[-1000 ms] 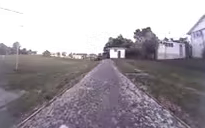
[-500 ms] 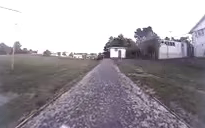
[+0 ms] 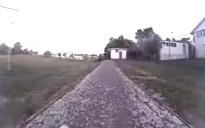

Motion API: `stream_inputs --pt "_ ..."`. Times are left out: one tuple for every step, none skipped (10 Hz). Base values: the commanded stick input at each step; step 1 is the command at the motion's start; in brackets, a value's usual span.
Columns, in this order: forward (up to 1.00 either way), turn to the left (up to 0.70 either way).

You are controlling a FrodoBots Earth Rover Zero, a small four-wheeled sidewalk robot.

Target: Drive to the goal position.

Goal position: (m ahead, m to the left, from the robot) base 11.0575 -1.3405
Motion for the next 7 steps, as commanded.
stream_inputs --pt "0.7 0.0" --pt "0.7 0.0" --pt "0.7 0.0" --pt "0.7 0.0" --pt "0.7 0.0" --pt "0.7 0.0" --pt "0.7 0.0"
